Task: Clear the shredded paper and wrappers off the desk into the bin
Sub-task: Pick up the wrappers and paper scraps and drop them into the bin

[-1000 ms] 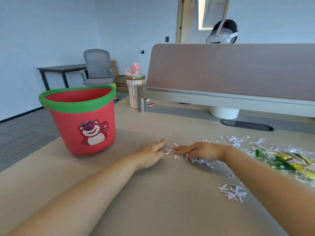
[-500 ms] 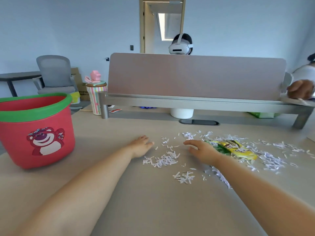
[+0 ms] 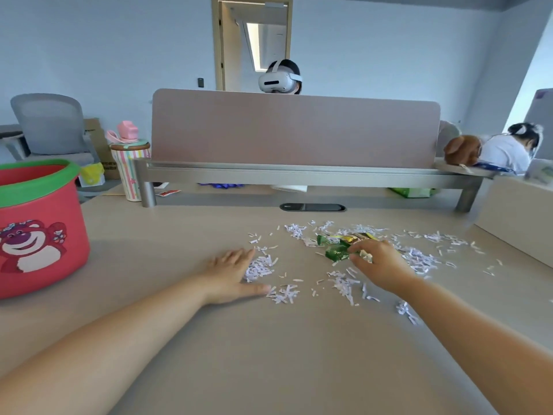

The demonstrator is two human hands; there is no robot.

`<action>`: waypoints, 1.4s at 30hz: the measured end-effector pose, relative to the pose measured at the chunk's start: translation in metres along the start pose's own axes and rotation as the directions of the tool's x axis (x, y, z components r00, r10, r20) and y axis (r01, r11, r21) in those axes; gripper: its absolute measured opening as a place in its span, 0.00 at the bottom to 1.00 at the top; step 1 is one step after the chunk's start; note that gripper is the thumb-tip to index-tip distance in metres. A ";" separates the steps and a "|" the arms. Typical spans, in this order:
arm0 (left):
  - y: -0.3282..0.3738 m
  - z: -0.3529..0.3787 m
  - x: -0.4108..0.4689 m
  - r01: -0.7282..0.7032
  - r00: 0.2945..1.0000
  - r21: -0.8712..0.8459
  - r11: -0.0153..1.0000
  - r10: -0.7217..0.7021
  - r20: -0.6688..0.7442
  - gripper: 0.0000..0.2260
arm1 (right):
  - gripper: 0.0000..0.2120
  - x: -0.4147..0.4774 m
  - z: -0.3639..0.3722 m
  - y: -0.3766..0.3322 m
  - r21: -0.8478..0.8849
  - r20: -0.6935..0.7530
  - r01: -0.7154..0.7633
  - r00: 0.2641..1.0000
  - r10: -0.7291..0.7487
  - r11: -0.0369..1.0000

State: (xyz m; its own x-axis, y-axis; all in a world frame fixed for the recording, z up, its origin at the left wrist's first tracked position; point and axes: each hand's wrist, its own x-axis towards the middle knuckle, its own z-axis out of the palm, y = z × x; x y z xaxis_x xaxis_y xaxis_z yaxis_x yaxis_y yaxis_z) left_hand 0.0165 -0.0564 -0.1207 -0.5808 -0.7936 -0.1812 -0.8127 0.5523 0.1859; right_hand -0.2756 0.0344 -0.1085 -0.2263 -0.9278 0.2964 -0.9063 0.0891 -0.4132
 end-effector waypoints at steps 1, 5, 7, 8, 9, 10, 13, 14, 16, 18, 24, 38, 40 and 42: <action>0.013 0.002 0.009 -0.023 1.000 -0.009 1.000 0.022 -0.012 0.55 | 0.11 -0.005 -0.005 0.005 0.000 0.002 -0.018 1.000 0.018 1.000; 0.070 0.008 0.037 -0.093 0.996 0.026 0.995 0.094 -0.007 0.43 | 0.12 -0.030 -0.023 0.024 0.014 0.017 -0.078 0.997 0.078 0.997; 0.099 0.011 0.045 -0.151 0.988 0.028 0.988 0.151 0.012 0.41 | 0.13 -0.045 -0.032 0.034 0.036 0.010 -0.125 0.992 0.124 0.992; 0.112 0.013 0.046 -0.186 0.982 0.020 0.982 0.186 0.016 0.41 | 0.14 -0.053 -0.037 0.040 0.045 -0.001 -0.143 0.990 0.143 0.989; 0.122 0.013 0.045 -0.219 0.976 0.000 0.976 0.219 0.021 0.40 | 0.14 -0.062 -0.042 0.046 0.051 -0.012 -0.162 0.987 0.163 0.985; 0.130 0.014 0.044 -0.248 0.968 -0.037 0.968 0.249 0.031 0.40 | 0.15 -0.072 -0.048 0.052 0.054 -0.024 -0.182 0.983 0.184 0.982; 0.135 0.014 0.038 -0.300 0.947 -0.120 0.946 0.311 0.086 0.45 | 0.22 -0.102 -0.066 0.076 -0.105 -0.092 -0.336 0.941 0.327 0.936; 0.133 0.015 0.036 -0.317 0.941 -0.060 0.947 0.322 0.101 0.50 | 0.27 -0.114 -0.073 0.084 -0.197 -0.111 -0.423 0.906 0.408 0.885; 0.130 0.019 0.033 -0.335 0.940 0.108 0.936 0.323 0.111 0.56 | 0.36 -0.135 -0.079 0.095 -0.294 -0.079 -0.567 0.817 0.571 0.770; 0.133 0.024 0.034 -0.312 0.949 0.157 0.937 0.301 0.091 0.51 | 0.42 -0.147 -0.073 0.100 -0.347 0.007 -0.580 0.784 0.621 0.737; 0.153 0.030 0.046 -0.329 0.944 0.102 0.939 0.331 -0.001 0.33 | 0.36 -0.114 -0.036 0.068 -0.353 0.124 -0.413 0.869 0.479 0.840; 0.117 0.024 0.029 -0.485 0.871 -0.022 0.874 0.480 -0.105 0.51 | 0.37 -0.105 -0.052 0.060 -0.107 0.226 -0.217 0.945 0.236 0.970; 0.118 0.026 0.029 -0.472 0.881 0.022 0.881 0.472 -0.031 0.57 | 0.46 -0.110 -0.042 0.051 -0.280 0.321 -0.145 0.918 0.235 0.949; 0.125 0.026 0.035 -0.440 0.897 0.106 0.891 0.441 0.014 0.56 | 0.50 -0.101 -0.029 0.043 -0.317 0.305 -0.168 0.914 0.268 0.933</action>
State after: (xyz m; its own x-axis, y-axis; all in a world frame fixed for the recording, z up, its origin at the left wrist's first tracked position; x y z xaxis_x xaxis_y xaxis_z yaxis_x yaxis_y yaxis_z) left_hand -0.1065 -0.0089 -0.1291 -0.8805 -0.4646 -0.0941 -0.4738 0.8690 0.1427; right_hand -0.3022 0.1423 -0.1311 -0.3409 -0.9345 -0.1028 -0.9210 0.3539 -0.1627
